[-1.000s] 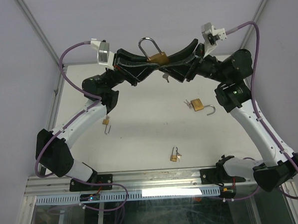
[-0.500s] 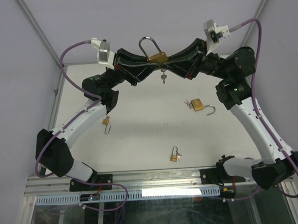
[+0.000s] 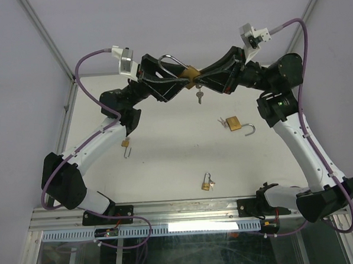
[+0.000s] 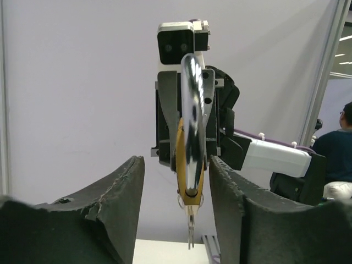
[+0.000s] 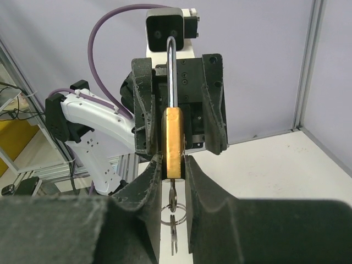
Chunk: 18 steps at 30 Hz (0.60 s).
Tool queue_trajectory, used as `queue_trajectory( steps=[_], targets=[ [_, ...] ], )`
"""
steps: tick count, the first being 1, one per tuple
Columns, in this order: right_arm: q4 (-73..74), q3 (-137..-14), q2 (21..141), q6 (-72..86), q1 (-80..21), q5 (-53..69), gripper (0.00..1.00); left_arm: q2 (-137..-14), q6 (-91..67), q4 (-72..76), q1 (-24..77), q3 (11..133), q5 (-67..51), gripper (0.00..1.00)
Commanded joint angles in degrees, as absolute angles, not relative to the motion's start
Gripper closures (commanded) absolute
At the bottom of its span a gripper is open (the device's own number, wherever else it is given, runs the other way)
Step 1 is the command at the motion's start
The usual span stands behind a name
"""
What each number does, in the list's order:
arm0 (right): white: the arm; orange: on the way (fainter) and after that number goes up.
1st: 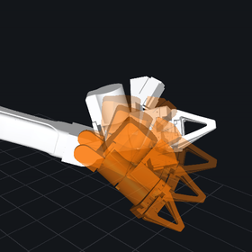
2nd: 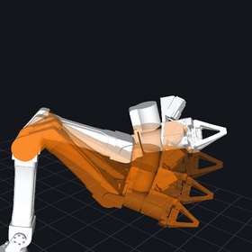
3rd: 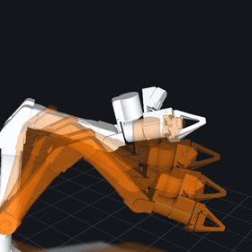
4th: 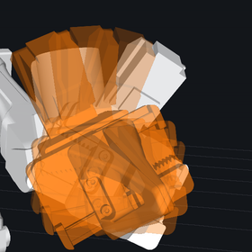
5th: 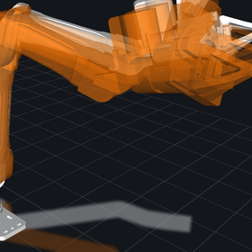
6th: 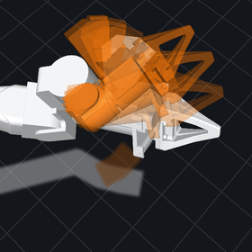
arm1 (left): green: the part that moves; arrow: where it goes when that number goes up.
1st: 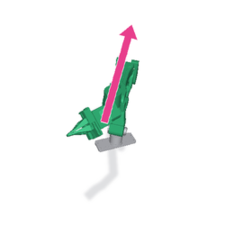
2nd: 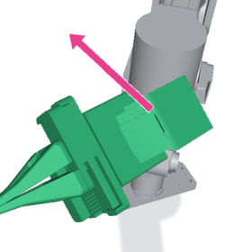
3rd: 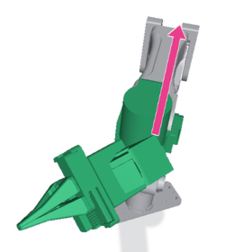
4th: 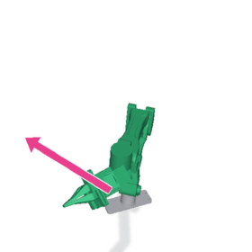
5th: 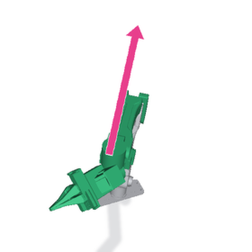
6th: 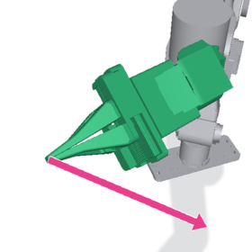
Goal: Unlock with the key
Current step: Unlock the lock.
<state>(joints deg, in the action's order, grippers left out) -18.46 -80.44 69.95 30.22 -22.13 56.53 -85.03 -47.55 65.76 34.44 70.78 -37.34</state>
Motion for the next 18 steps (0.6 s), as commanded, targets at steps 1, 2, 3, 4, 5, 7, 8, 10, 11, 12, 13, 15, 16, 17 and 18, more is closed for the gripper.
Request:
queue_trajectory(
  steps=[1,2,3,4,5,7,8,10,11,12,13,15,16,17,18],
  targets=[
    [-20.6,-82.1,68.8,32.3,-20.3,56.4,1.0,-82.3,-45.9,65.0,34.3,69.7,-37.4,0.56],
    [-20.4,-82.1,68.8,32.4,-20.1,56.5,1.0,-82.3,-46.0,64.9,34.4,69.5,-37.9,0.57],
    [-20.4,-82.1,68.8,32.7,-20.1,56.5,1.0,-82.3,-46.5,64.7,34.4,69.4,-37.9,0.54],
    [-20.3,-82.0,68.9,32.8,-19.9,56.6,1.0,-82.4,-46.6,64.5,34.4,69.4,-37.6,0.5],
    [-20.1,-82.1,68.9,32.9,-19.8,56.7,1.0,-82.3,-46.6,64.4,34.3,69.3,-37.5,0.48],
    [-19.3,-82.2,69.0,32.8,-19.5,56.9,1.0,-82.4,-46.3,64.5,34.1,69.4,-38.2,0.59],
    [-18.7,-82.2,69.1,32.7,-19.4,57.0,1.0,-82.3,-46.3,64.1,34.0,69.3,-38.2,0.71],
    [-17.5,-82.1,69.0,32.4,-19.3,57.1,1.0,-82.3,-46.3,62.8,33.8,69.1,-37.6,0.99],
    [-16.8,-82.1,68.9,32.2,-19.3,57.1,1.0,-82.4,-46.6,62.3,33.6,69.0,-37.7,1.0],
    [-16.5,-82.0,68.9,32.2,-19.2,57.1,1.0,-82.3,-46.9,62.1,33.5,69.0,-38.1,1.0],
    [-16.5,-81.9,68.8,32.2,-19.2,57.1,1.0,-82.3,-47.2,62.2,33.5,69.0,-38.6,1.0],
    [-16.5,-82.0,68.8,32.4,-19.2,57.1,1.0,-82.3,-47.6,62.6,33.4,69.0,-38.7,1.0],
    [-16.8,-82.1,68.8,32.6,-19.2,57.1,1.0,-82.3,-47.5,62.8,33.5,69.1,-38.8,1.0],
    [-17.1,-82.2,68.9,32.7,-19.2,57.0,1.0,-82.3,-47.4,62.9,33.5,69.1,-38.9,1.0],
    [-17.3,-82.4,69.0,32.9,-19.2,57.0,1.0,-82.3,-47.5,63.0,33.5,69.3,-39.0,1.0]
  ],
)
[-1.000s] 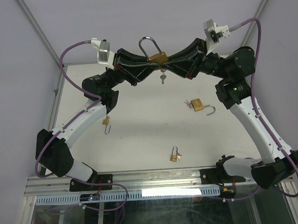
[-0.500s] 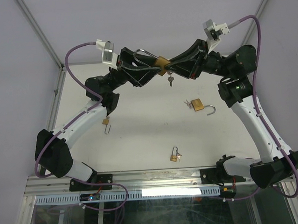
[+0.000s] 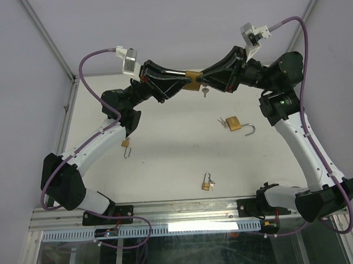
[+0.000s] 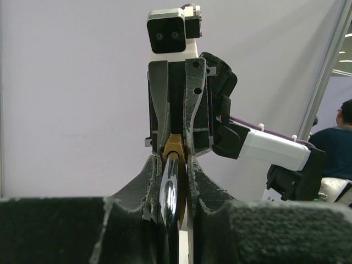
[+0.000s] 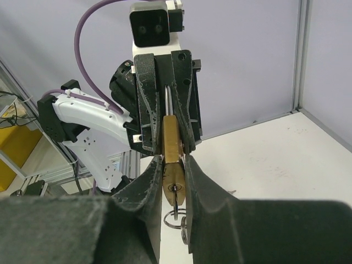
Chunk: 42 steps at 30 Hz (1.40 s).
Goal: Unlock with the key
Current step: Unlock the lock.
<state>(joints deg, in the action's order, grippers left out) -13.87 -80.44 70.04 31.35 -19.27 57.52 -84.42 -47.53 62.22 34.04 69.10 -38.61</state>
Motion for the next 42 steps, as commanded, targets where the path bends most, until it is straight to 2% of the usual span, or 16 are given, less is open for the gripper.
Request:
queue_trajectory(
  steps=[1,2,3,5,7,9,11,19,25,27,30,39,40,42],
  targets=[
    [-17.3,-82.7,69.2,33.0,-19.2,56.9,1.0,-82.3,-47.7,63.3,33.5,69.3,-39.1,1.0],
    [-17.1,-82.8,69.3,32.9,-19.2,56.5,1.0,-82.3,-47.7,63.5,33.4,69.3,-38.7,1.0],
    [-16.1,-82.9,69.3,32.6,-19.1,56.2,0.93,-82.3,-47.9,63.7,33.3,69.3,-38.1,1.0],
    [-14.3,-82.9,69.4,31.3,-18.8,56.6,0.61,-82.3,-48.3,63.9,32.7,69.5,-36.2,1.0],
    [-12.5,-82.8,69.4,30.1,-18.5,57.3,0.42,-82.3,-50.2,63.6,31.6,70.4,-33.8,1.0],
    [-11.3,-82.1,68.9,28.4,-18.0,57.2,0.32,-82.3,-51.5,63.6,30.5,71.8,-32.4,1.0],
    [-11.5,-80.8,68.3,27.9,-16.9,57.2,0.31,-82.4,-51.6,64.1,30.0,72.8,-32.6,1.0],
    [-20.8,-78.9,70.6,35.9,-15.0,59.1,0.45,-82.3,-51.6,65.3,30.1,73.3,-35.4,1.0],
    [-34.6,-78.8,74.0,46.6,-15.3,60.1,0.4,-82.3,-51.6,65.3,30.1,73.3,-35.4,1.0],
    [-34.5,-79.1,74.6,47.0,-15.9,60.3,0.4,-82.3,-51.6,65.4,30.1,73.4,-35.5,1.0],
    [-32.2,-79.3,74.7,45.3,-17.0,60.0,0.47,-82.3,-51.6,65.5,30.2,73.6,-35.6,1.0],
    [-28.8,-79.5,75.3,45.3,-18.8,60.0,0.47,-82.6,-51.6,65.9,30.4,74.1,-35.9,1.0],
    [-28.3,-79.4,75.1,42.1,-18.8,59.4,0.66,-82.6,-51.6,65.9,30.4,74.1,-35.9,1.0],
    [-26.6,-79.2,74.8,40.8,-18.9,59.0,0.83,-82.6,-51.6,66.0,30.4,74.1,-35.9,1.0]
  ],
)
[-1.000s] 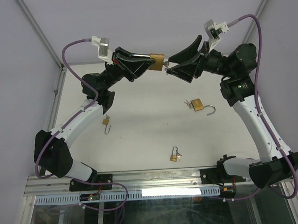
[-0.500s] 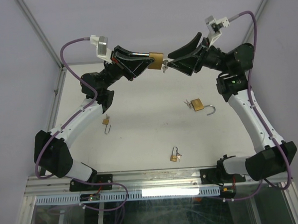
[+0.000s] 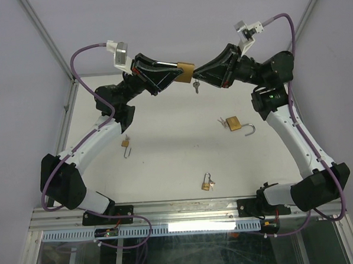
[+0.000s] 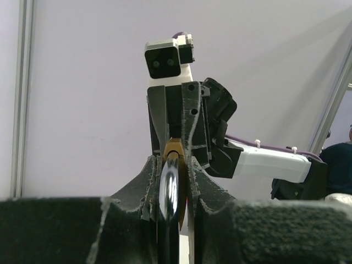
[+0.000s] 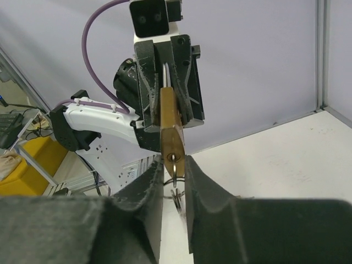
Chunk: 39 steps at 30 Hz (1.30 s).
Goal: Unlock with the key
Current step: Unlock the lock.
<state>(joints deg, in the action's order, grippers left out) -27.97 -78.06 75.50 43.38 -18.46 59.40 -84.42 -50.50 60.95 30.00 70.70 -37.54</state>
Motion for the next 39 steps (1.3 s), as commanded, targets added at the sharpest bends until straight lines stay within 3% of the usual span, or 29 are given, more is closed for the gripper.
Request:
queue_trajectory(
  steps=[1,4,13,20,27,39],
  targets=[
    [-25.9,-79.1,74.6,40.4,-18.8,58.8,0.88,-82.6,-51.6,66.0,30.4,74.0,-35.9,1.0],
    [-25.2,-79.1,74.5,40.6,-19.0,58.3,1.0,-82.6,-51.6,66.0,30.4,74.0,-35.8,1.0],
    [-26.2,-78.8,74.0,45.5,-19.4,56.6,1.0,-82.9,-51.5,66.4,30.9,73.9,-36.2,1.0],
    [-27.2,-82.8,77.9,61.4,-19.6,54.4,1.0,-83.3,-47.6,68.9,31.8,73.7,-38.3,1.0],
    [-12.5,-85.1,77.0,60.4,-20.4,51.5,1.0,-83.2,-39.5,71.6,33.0,71.9,-41.8,1.0],
    [-7.6,-84.7,75.6,60.4,-21.6,51.5,1.0,-83.6,-34.7,74.1,34.6,71.0,-45.3,1.0]
  ],
)
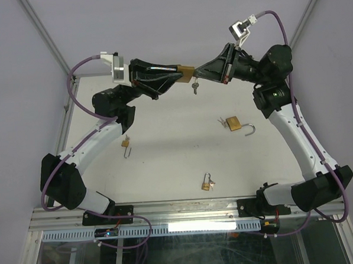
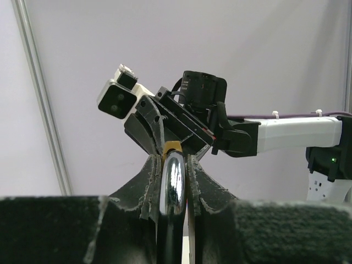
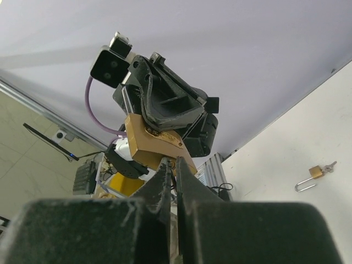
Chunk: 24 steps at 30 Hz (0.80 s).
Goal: Unlock with the key
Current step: Unlock the lock.
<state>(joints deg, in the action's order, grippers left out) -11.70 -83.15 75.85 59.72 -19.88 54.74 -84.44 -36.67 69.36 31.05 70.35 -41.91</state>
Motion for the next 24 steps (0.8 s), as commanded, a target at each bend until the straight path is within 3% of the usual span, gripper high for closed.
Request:
queue_trajectory(
  steps=[1,3,4,6,7,9,14,19,24],
  targets=[
    [-7.6,-85.1,75.7,67.2,-21.6,48.6,1.0,-83.4,-35.2,73.8,34.6,71.0,-44.8,1.0],
    [-9.6,-85.5,75.8,68.3,-21.6,47.2,1.0,-83.4,-37.6,72.9,34.4,71.0,-42.4,1.0],
    [-10.1,-85.6,75.6,65.9,-21.5,47.2,0.95,-83.4,-39.1,72.3,34.3,71.0,-41.7,1.0],
    [-3.7,-87.5,74.8,64.8,-20.8,47.2,0.95,-83.3,-42.7,71.0,33.7,71.0,-39.7,1.0],
    [2.4,-89.3,74.2,47.9,-20.5,48.2,0.62,-83.1,-43.9,70.2,33.5,70.8,-39.2,1.0],
    [12.8,-91.5,72.9,28.3,-20.4,46.1,0.52,-82.6,-44.8,69.0,33.4,70.3,-38.8,1.0],
    [10.9,-85.2,68.6,12.7,-20.4,52.3,0.41,-82.3,-45.1,68.8,33.3,70.0,-39.3,1.0],
    [0.3,-83.6,70.3,13.9,-20.4,59.6,0.37,-82.3,-45.8,68.3,33.4,70.4,-40.0,1.0],
    [5.1,-87.4,72.0,6.8,-19.9,62.9,0.34,-82.3,-45.8,67.7,33.5,70.3,-40.4,1.0]
  ],
)
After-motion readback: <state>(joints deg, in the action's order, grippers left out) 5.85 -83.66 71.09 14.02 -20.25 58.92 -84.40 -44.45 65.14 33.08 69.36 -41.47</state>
